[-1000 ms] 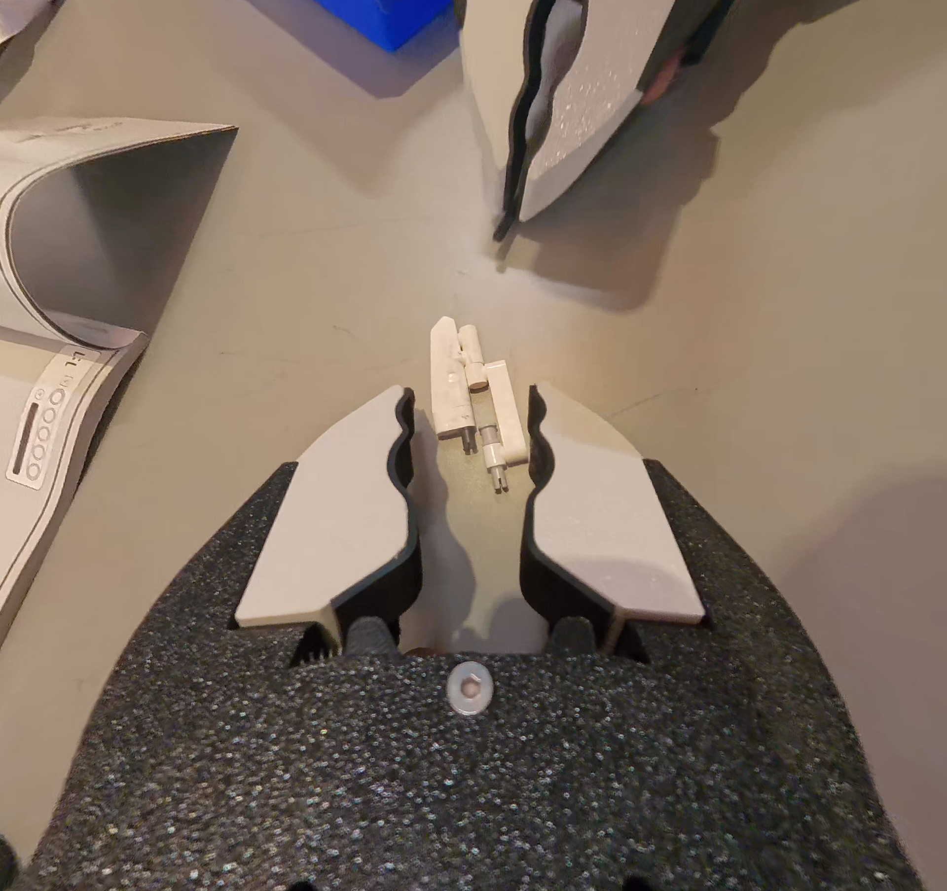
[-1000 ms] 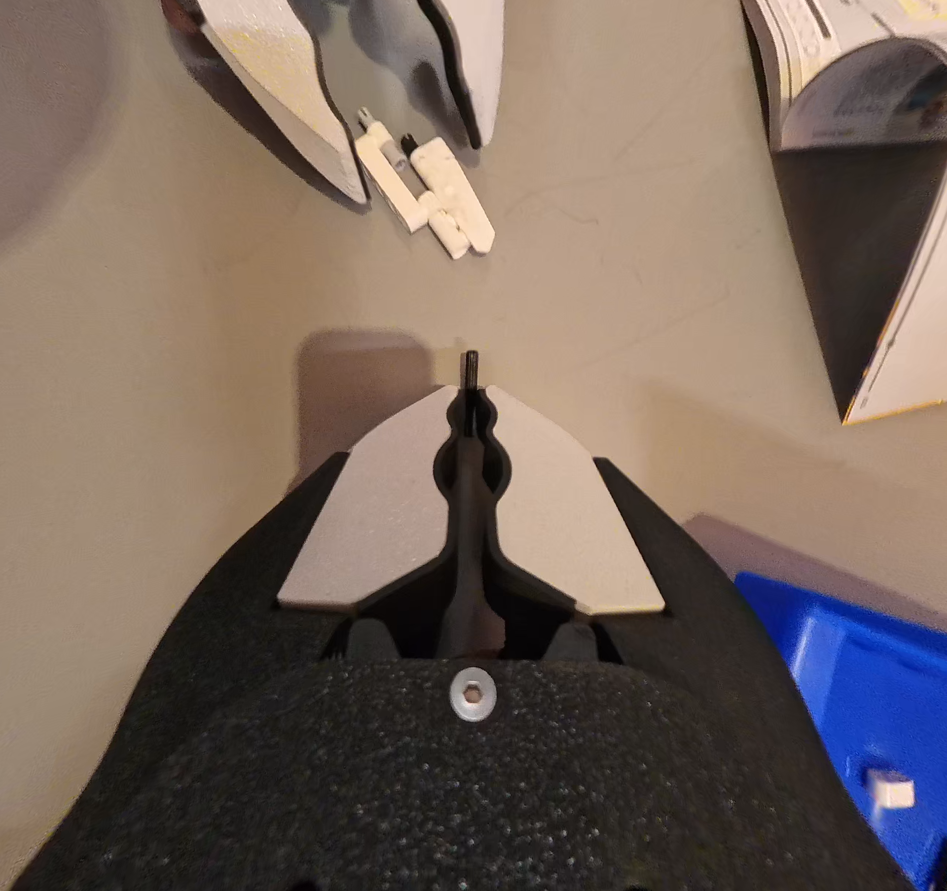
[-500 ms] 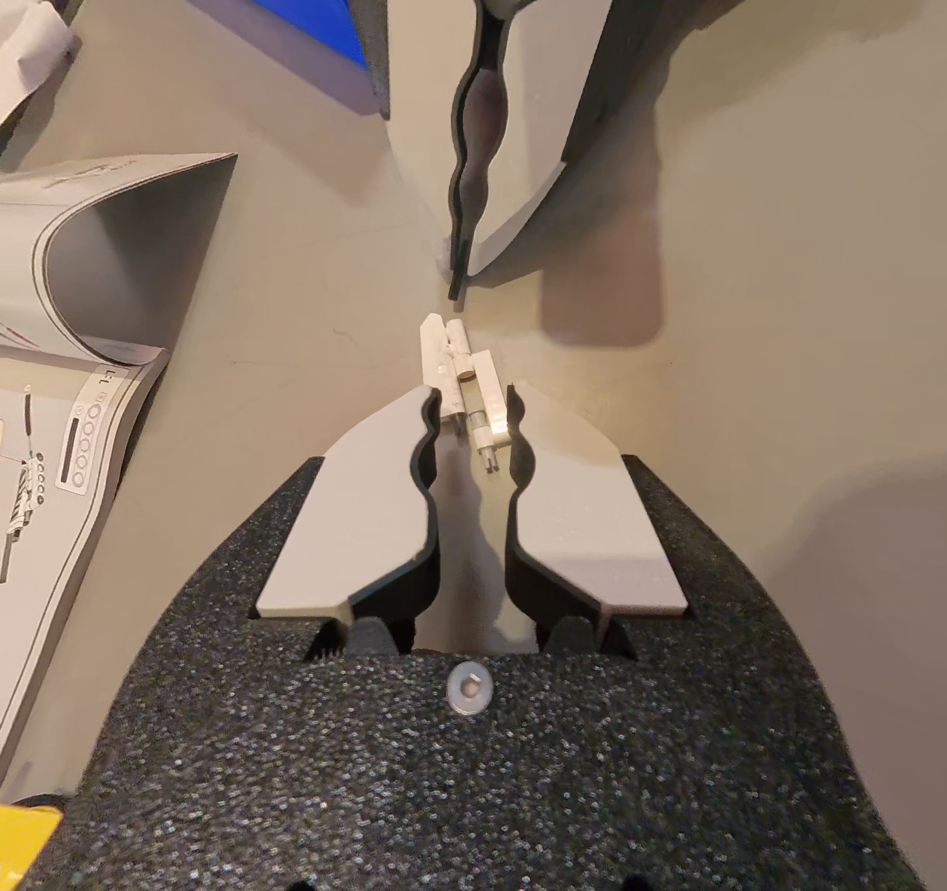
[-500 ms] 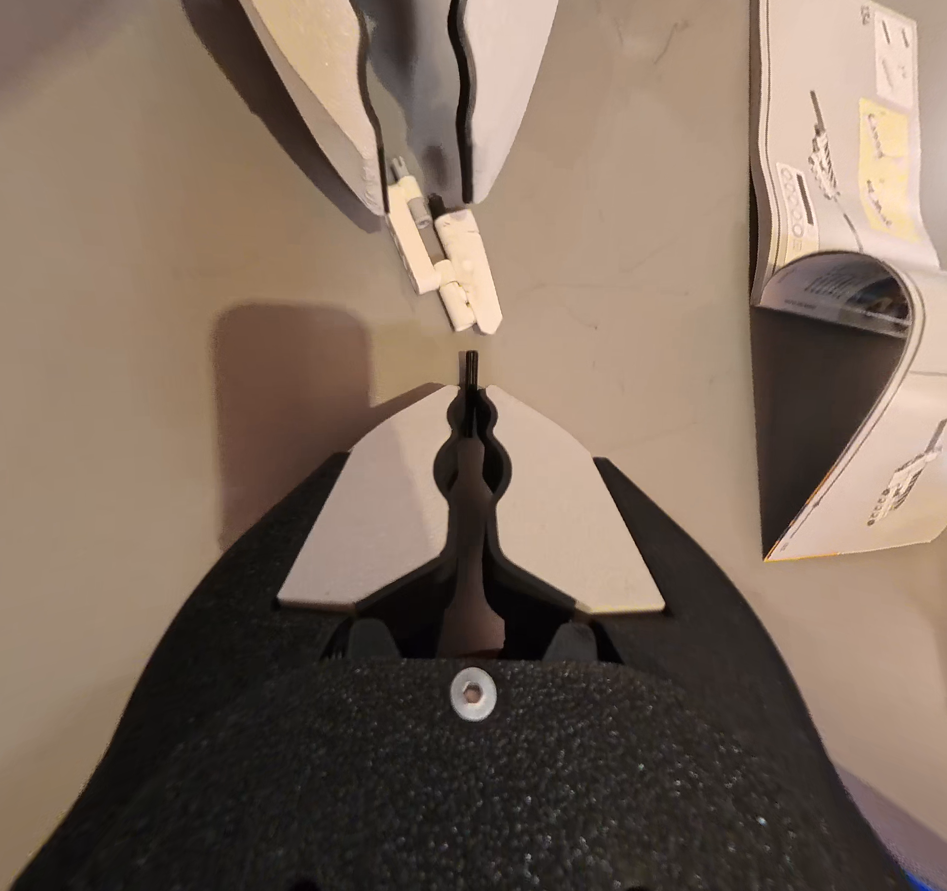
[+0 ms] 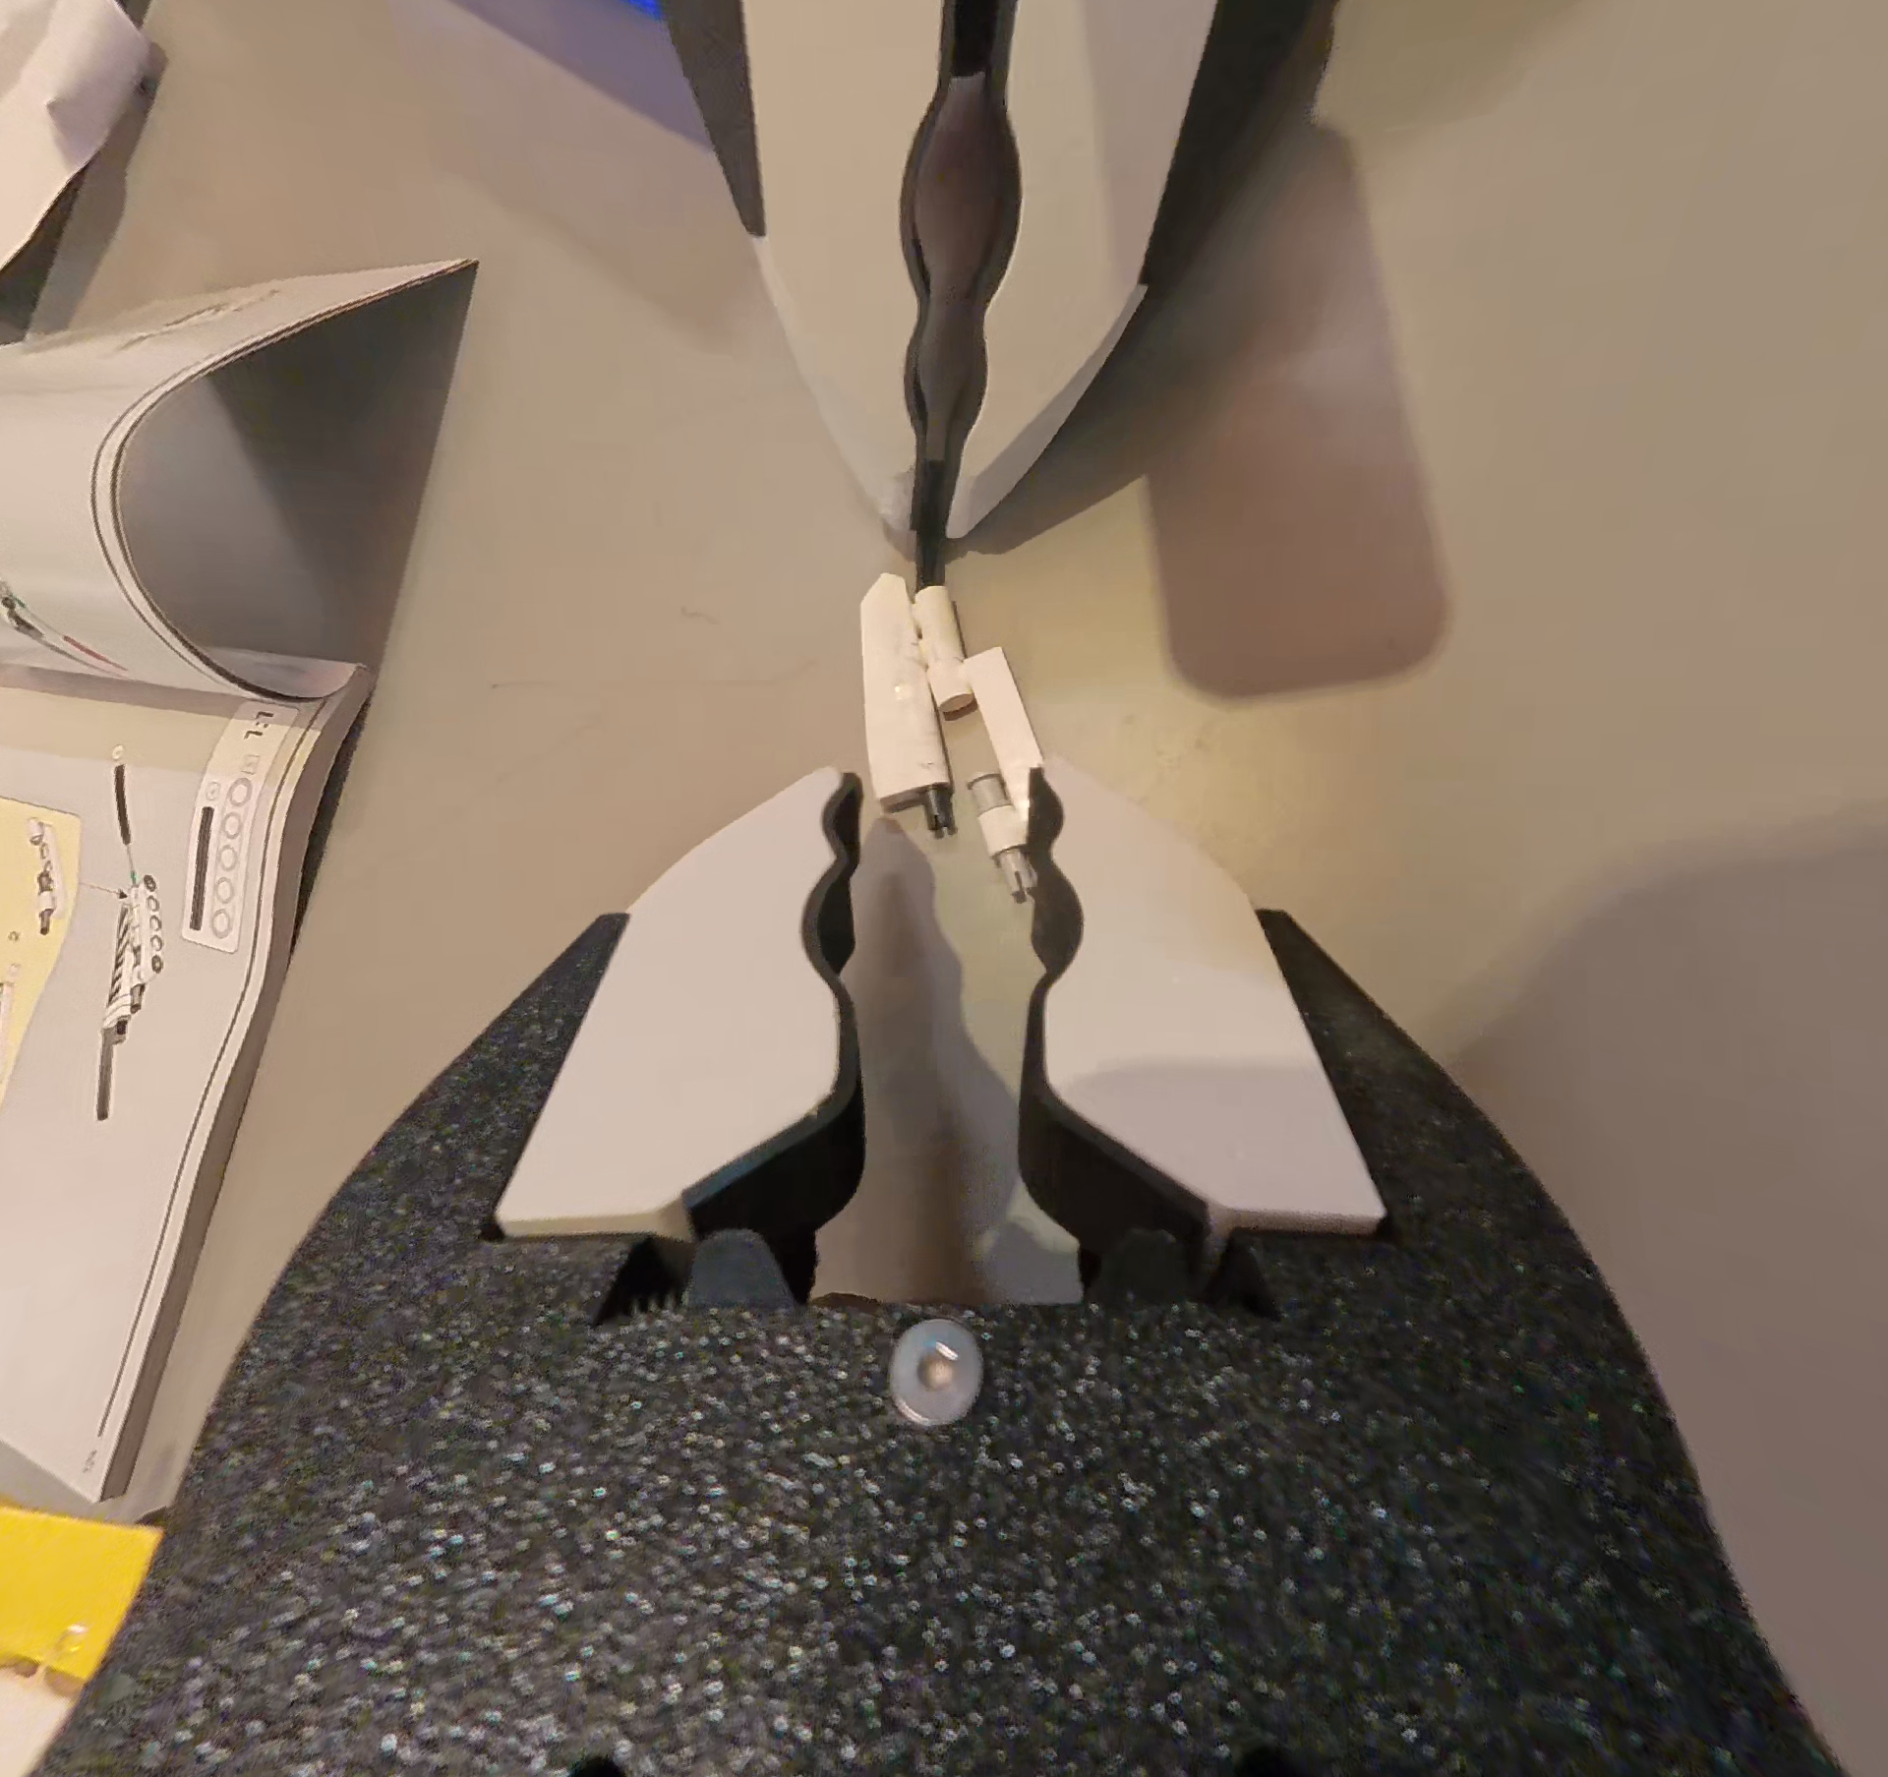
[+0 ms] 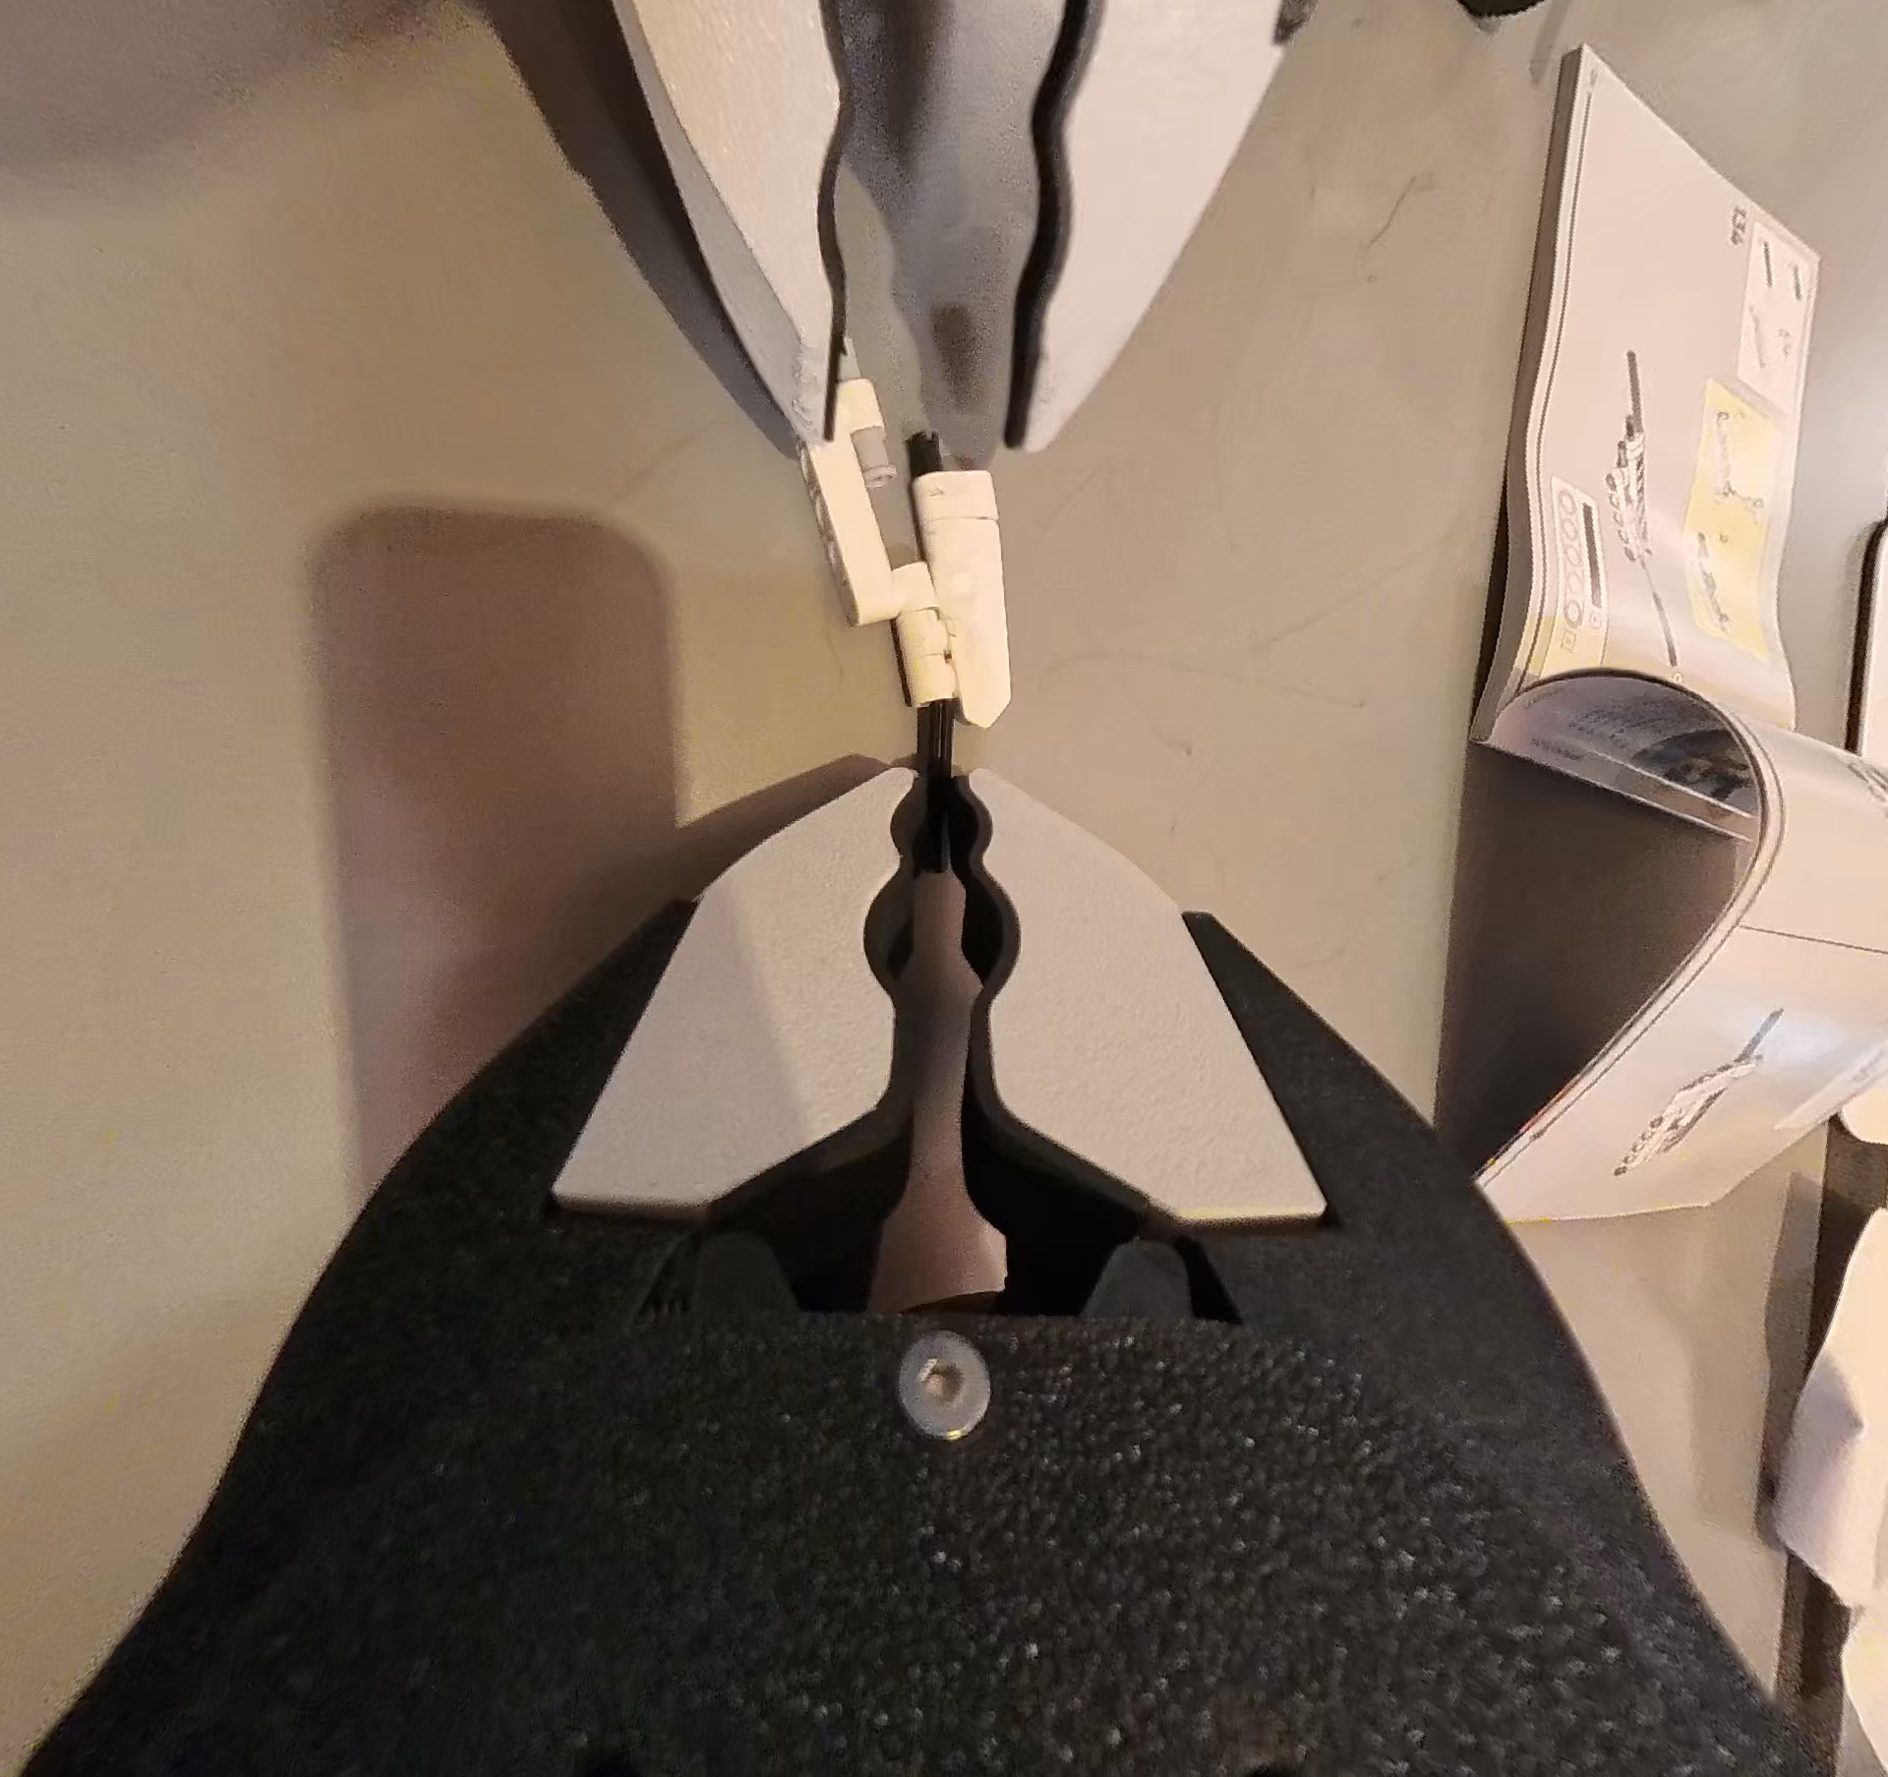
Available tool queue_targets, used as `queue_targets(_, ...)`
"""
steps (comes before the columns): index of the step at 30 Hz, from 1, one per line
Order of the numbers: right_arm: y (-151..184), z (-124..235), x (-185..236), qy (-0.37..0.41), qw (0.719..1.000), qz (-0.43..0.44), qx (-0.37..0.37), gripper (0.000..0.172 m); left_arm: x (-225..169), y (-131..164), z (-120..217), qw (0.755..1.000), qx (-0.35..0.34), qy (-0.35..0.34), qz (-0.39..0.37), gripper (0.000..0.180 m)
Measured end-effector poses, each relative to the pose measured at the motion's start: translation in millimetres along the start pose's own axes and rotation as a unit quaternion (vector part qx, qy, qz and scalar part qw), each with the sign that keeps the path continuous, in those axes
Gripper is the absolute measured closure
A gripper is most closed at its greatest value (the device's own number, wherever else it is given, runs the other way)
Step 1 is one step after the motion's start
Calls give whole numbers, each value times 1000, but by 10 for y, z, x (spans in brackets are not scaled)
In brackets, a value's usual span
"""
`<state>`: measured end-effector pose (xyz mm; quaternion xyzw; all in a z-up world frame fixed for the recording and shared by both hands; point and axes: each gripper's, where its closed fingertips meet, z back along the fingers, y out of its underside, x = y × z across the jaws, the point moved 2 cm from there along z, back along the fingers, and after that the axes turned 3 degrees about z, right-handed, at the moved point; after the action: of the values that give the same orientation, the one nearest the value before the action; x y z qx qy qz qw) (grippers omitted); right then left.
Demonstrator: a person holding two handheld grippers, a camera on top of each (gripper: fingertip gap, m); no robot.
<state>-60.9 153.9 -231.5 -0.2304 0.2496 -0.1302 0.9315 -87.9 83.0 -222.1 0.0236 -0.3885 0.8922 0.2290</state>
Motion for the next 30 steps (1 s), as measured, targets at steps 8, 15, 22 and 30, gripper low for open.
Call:
queue_targets(8,-14,-1,19,-2,1000,15,-2,168,4,42,20,1000,9,16,11,144)
queue_targets(15,-22,-8,17,1,1000,16,-2,168,30,32,-5,1000,-2,10,15,145)
queue_targets(22,-16,-12,0,5,1000,18,-1,168,51,26,-21,1000,-17,20,11,143)
queue_targets(30,-17,-23,-19,13,1000,18,-2,168,33,42,-15,999,-16,41,17,143)
